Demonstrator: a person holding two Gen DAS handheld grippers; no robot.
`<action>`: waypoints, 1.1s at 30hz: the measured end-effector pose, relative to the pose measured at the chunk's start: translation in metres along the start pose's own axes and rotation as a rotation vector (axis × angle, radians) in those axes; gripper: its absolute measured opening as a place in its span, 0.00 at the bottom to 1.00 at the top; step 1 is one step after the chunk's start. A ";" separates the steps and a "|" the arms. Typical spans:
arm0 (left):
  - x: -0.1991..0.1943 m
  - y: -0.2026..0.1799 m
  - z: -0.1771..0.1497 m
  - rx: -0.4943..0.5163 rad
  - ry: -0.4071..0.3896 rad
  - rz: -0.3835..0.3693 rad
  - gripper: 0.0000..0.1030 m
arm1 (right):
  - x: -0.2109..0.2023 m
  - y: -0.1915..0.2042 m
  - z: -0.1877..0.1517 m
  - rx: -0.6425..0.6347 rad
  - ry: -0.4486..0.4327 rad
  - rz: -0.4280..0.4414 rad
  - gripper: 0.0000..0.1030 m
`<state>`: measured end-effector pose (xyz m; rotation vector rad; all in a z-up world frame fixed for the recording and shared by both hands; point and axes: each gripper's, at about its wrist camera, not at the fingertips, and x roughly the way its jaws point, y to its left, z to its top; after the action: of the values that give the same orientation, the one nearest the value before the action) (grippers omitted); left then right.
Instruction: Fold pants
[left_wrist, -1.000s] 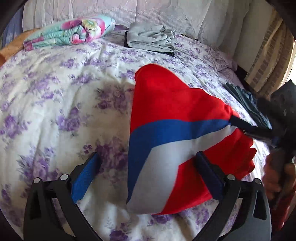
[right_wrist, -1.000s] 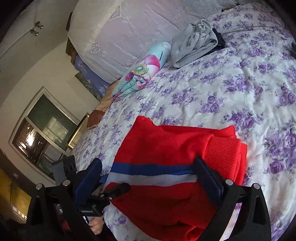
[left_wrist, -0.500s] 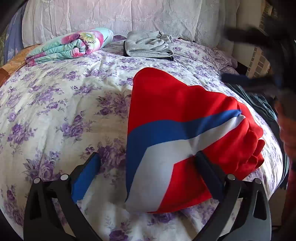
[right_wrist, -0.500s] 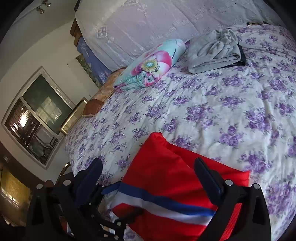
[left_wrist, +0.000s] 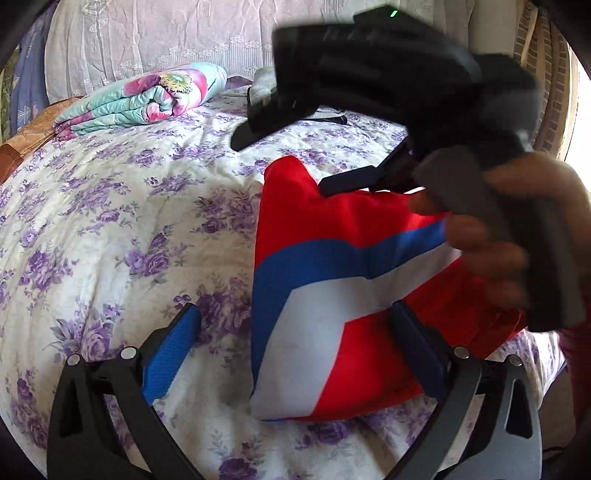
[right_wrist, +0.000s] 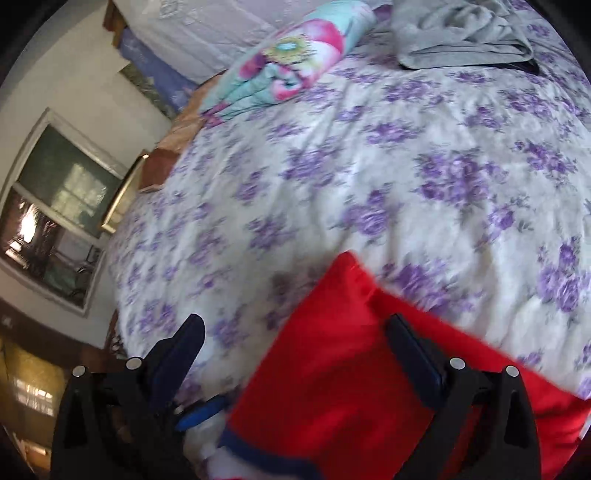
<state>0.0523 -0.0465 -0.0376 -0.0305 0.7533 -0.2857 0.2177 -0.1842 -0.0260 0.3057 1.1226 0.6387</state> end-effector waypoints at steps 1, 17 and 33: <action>0.000 0.001 0.000 -0.002 0.001 -0.004 0.96 | 0.002 -0.006 0.002 0.024 0.002 0.017 0.97; 0.000 -0.001 -0.001 -0.006 0.004 -0.018 0.96 | -0.072 0.018 -0.041 -0.016 -0.172 0.181 0.97; 0.005 0.009 0.001 -0.053 0.021 -0.049 0.96 | -0.010 0.009 -0.015 0.059 0.026 0.198 0.97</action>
<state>0.0586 -0.0397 -0.0415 -0.0961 0.7818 -0.3134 0.1981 -0.1848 -0.0205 0.4643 1.1467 0.7866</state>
